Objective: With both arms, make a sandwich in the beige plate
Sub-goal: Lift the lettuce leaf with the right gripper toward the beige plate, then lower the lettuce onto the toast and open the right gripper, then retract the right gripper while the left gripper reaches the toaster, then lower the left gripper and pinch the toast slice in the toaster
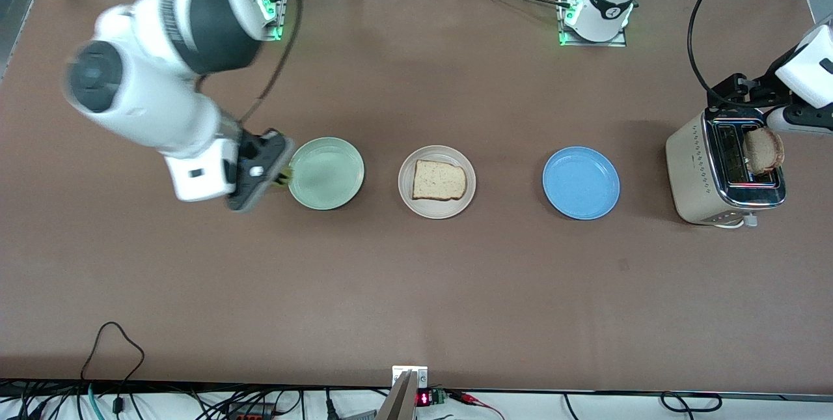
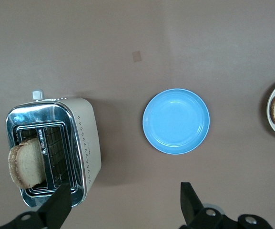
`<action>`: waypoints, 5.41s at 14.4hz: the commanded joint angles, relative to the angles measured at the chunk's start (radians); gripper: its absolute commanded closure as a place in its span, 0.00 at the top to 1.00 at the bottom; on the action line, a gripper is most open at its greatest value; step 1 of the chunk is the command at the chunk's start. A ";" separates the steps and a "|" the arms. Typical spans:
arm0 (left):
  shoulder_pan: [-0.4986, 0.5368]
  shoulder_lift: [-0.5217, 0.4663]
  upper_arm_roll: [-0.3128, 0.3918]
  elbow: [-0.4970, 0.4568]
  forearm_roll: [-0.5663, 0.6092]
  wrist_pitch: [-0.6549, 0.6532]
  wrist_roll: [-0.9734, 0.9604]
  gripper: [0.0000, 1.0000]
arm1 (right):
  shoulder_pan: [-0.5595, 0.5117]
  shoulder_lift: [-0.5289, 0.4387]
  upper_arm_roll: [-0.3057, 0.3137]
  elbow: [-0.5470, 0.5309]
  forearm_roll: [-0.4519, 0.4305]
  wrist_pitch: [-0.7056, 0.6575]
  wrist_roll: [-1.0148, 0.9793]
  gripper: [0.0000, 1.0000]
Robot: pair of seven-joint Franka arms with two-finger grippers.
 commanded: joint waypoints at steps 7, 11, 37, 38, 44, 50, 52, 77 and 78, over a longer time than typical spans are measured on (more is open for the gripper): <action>0.008 -0.018 -0.007 -0.012 -0.010 -0.002 -0.006 1.00 | 0.049 0.144 0.220 0.034 -0.010 0.300 0.004 0.00; 0.006 -0.018 -0.009 -0.012 -0.010 -0.006 -0.006 1.00 | 0.056 0.230 0.302 0.077 -0.014 0.405 0.013 0.00; 0.008 -0.018 -0.007 -0.009 -0.010 -0.008 -0.006 1.00 | 0.009 0.260 0.483 0.078 -0.192 0.564 0.341 1.00; 0.008 -0.018 -0.007 -0.009 -0.010 -0.008 -0.004 1.00 | -0.003 0.230 0.478 0.078 -0.195 0.511 0.362 1.00; 0.009 -0.018 -0.001 -0.009 -0.010 -0.025 -0.006 1.00 | -0.193 0.088 0.477 0.103 -0.292 0.227 0.375 1.00; 0.043 -0.009 0.014 -0.008 -0.010 -0.037 0.005 1.00 | -0.431 -0.018 0.567 0.100 -0.398 0.070 0.675 1.00; 0.052 -0.008 0.014 -0.008 -0.010 -0.052 0.006 1.00 | -0.599 -0.070 0.720 0.085 -0.448 0.014 0.832 1.00; 0.460 0.270 0.019 -0.041 0.006 0.204 0.477 1.00 | -0.864 -0.548 0.782 -0.296 -0.502 -0.073 1.037 1.00; 0.465 0.272 0.019 -0.050 0.005 0.208 0.477 1.00 | -0.867 -0.546 0.782 -0.296 -0.502 -0.071 1.037 1.00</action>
